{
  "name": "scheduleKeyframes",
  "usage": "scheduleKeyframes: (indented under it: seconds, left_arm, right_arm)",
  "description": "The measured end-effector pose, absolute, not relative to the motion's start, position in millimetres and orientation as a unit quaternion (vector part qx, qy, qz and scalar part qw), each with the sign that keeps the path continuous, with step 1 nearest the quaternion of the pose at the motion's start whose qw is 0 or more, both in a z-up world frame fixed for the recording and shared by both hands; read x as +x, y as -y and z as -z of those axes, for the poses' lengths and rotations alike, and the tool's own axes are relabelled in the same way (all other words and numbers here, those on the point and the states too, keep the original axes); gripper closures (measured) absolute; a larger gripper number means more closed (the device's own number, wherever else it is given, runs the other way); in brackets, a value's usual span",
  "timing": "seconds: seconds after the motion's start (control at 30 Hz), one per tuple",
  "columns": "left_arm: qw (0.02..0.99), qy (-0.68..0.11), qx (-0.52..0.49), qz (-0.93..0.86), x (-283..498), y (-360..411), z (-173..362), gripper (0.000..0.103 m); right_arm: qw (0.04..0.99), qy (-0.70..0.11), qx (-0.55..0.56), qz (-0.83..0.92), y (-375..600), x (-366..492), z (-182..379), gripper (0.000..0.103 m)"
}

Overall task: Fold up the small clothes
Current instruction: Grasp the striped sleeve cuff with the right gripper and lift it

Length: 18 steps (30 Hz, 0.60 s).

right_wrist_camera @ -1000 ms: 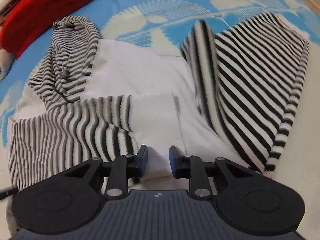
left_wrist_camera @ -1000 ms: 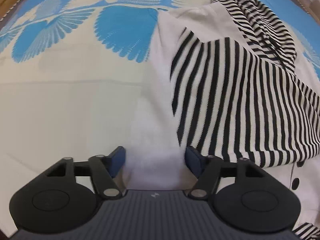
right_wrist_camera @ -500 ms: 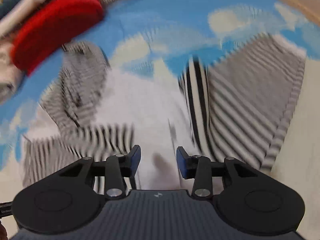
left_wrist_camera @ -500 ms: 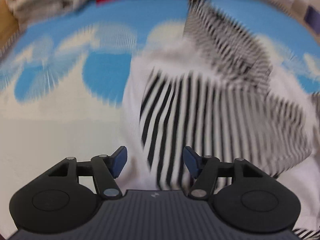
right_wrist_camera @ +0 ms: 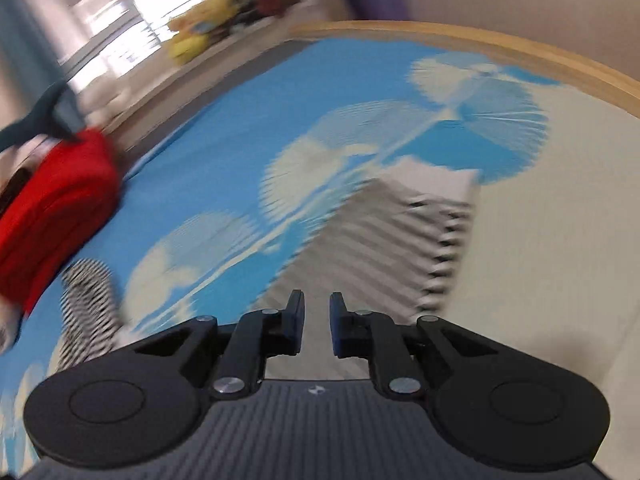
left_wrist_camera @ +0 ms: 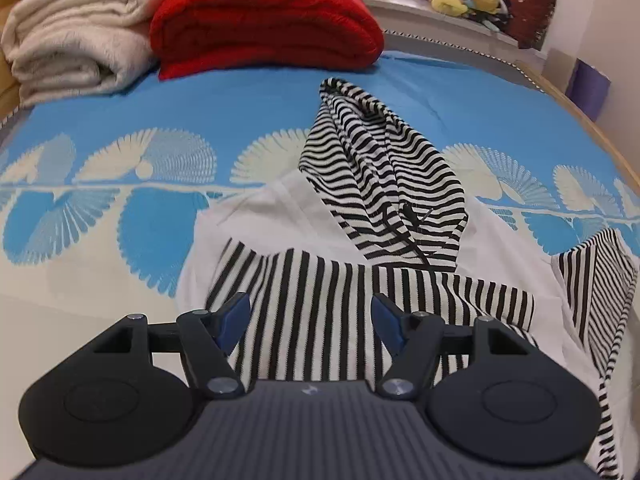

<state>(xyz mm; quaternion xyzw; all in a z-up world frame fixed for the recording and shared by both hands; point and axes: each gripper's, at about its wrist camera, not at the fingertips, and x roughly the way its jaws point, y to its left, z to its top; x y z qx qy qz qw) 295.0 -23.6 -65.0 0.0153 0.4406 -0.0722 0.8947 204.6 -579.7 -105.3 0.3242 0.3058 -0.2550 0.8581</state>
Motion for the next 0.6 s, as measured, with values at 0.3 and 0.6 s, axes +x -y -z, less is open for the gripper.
scheduleKeyframes:
  seconds: [0.3, 0.6]
  left_arm:
    - [0.884, -0.460, 0.029, 0.079, 297.1, 37.5, 82.5, 0.031]
    - [0.888, -0.456, 0.021, 0.060, 301.4, 23.8, 78.0, 0.031]
  right_arm:
    - [0.808, -0.320, 0.388, 0.306, 652.5, 210.7, 175.4, 0.068]
    - [0.827, -0.279, 0.399, 0.282, 646.3, 221.9, 165.4, 0.100]
